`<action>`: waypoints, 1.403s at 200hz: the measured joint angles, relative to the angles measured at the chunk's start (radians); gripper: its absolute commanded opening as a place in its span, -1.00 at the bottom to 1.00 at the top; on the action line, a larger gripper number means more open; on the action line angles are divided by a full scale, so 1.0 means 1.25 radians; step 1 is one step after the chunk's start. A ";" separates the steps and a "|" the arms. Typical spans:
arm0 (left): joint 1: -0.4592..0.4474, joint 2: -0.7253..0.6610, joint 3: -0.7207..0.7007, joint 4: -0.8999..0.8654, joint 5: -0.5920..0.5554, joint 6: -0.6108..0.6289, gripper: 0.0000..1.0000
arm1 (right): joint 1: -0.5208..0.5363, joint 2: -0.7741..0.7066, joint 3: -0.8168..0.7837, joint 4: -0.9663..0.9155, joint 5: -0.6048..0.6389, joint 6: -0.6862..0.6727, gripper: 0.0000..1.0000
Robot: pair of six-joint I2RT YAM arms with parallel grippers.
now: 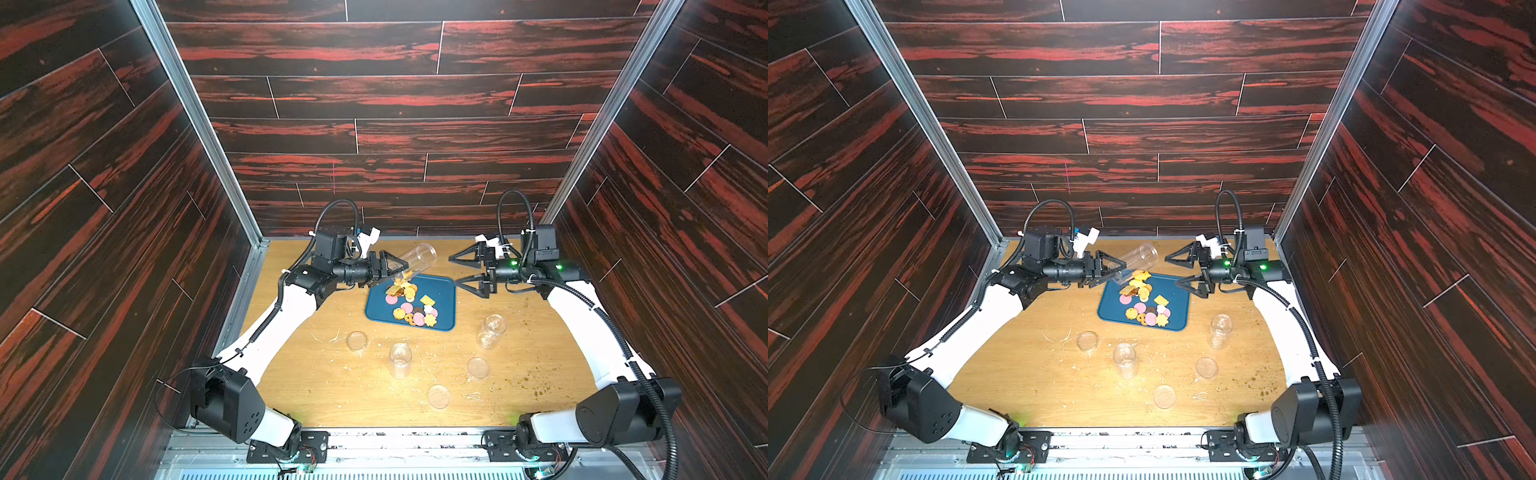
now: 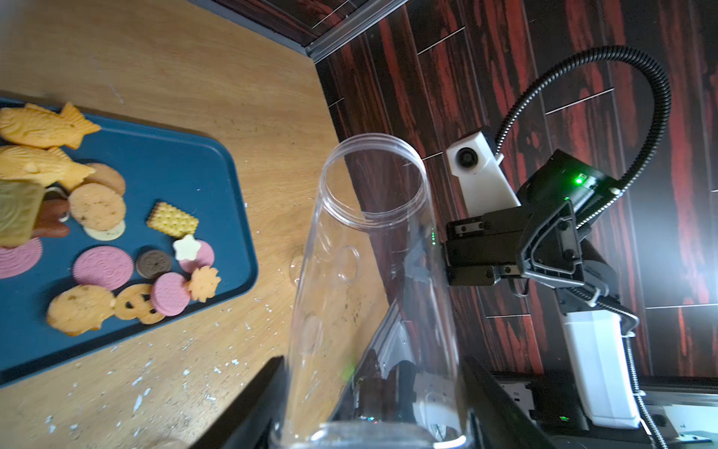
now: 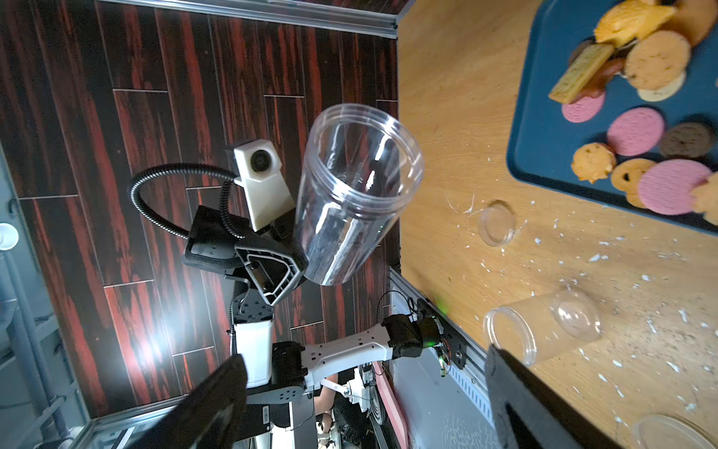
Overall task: Pour the cookies out of the jar
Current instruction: Pour the cookies in the jar onto the tray, then place the jar at the center of the board.
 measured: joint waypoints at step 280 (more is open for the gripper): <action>-0.048 -0.016 -0.033 0.047 0.046 -0.023 0.41 | 0.090 0.179 0.057 0.251 0.075 0.171 0.55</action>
